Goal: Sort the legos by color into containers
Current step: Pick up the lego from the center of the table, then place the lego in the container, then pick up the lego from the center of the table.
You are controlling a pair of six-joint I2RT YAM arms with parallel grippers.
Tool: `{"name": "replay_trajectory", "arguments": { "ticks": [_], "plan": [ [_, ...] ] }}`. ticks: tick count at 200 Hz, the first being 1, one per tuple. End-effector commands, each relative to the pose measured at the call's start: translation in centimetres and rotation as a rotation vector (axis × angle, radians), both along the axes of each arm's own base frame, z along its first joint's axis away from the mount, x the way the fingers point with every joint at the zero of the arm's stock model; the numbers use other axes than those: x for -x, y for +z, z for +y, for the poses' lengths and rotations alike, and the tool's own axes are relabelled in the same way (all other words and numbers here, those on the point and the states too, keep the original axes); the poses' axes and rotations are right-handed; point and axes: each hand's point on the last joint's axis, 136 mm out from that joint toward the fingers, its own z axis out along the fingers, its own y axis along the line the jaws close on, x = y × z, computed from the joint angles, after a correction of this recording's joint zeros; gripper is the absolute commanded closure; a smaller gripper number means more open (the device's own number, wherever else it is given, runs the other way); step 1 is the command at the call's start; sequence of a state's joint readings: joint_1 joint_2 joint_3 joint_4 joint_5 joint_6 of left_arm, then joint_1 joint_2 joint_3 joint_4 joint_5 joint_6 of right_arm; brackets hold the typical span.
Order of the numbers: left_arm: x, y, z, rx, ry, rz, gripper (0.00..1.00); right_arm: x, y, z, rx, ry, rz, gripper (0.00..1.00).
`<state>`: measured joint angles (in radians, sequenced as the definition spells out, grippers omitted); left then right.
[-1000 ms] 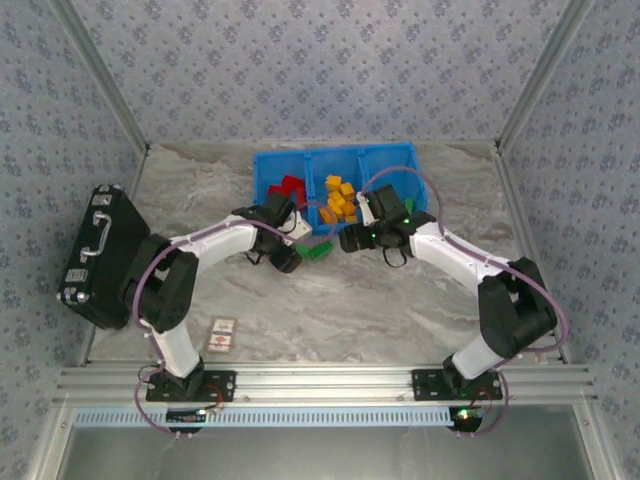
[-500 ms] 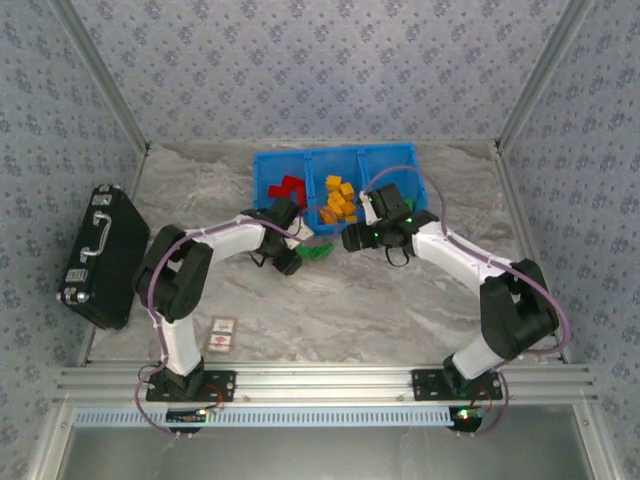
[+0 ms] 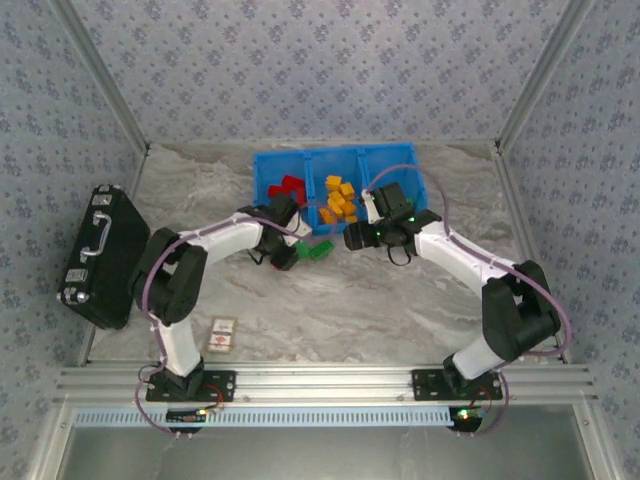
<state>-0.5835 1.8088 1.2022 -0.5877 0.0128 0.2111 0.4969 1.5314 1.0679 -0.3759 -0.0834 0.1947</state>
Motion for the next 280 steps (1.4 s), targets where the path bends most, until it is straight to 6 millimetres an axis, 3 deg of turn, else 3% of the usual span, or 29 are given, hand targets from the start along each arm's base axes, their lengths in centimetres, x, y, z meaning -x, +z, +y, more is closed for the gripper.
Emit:
{"name": "replay_trajectory", "arguments": {
  "ticks": [1,23,48,89,129,136,139,149,165,192,231,280],
  "plan": [
    [-2.3,6.5,-0.6,0.065,0.004,-0.144,0.69,0.3,0.2,0.1,-0.014,-0.003,0.002,0.19],
    [-4.4,9.9,-0.5,0.092,0.002,-0.221,0.71,0.5,-0.1,0.8,-0.026,0.007,0.009,0.19],
    [-6.9,11.7,0.4,0.118,0.036,-0.293,0.72,0.6,-0.5,2.1,-0.046,0.025,0.021,0.19],
    [-10.5,10.3,1.7,0.114,0.110,-0.308,0.72,1.5,-0.1,6.3,-0.057,0.196,-0.024,0.20],
    [-13.3,8.3,1.6,0.153,0.165,-0.271,0.69,1.7,0.2,9.8,-0.085,0.267,-0.013,0.21],
    [-13.6,8.0,1.4,0.158,0.166,-0.269,0.69,2.1,-0.5,10.2,-0.072,0.281,0.001,0.21],
    [-13.7,8.0,1.4,0.160,0.165,-0.270,0.69,1.6,0.5,10.9,-0.082,0.289,-0.021,0.21],
    [-14.1,7.8,1.2,0.165,0.168,-0.270,0.68,1.6,0.3,11.8,-0.063,0.306,-0.021,0.21],
    [-14.5,7.7,1.2,0.171,0.175,-0.268,0.63,1.8,-0.3,12.8,-0.016,0.327,-0.012,0.21],
    [-14.9,8.4,1.3,0.186,0.192,-0.286,0.41,1.2,-1.3,13.6,0.024,0.322,0.000,0.21],
    [-14.9,11.1,2.2,0.213,0.221,-0.341,0.34,0.5,-3.0,14.2,0.039,0.278,0.043,0.23],
    [-12.8,18.7,5.3,0.313,0.316,-0.474,0.33,0.3,-4.5,15.7,0.083,0.282,0.050,0.24]
  ]
}}
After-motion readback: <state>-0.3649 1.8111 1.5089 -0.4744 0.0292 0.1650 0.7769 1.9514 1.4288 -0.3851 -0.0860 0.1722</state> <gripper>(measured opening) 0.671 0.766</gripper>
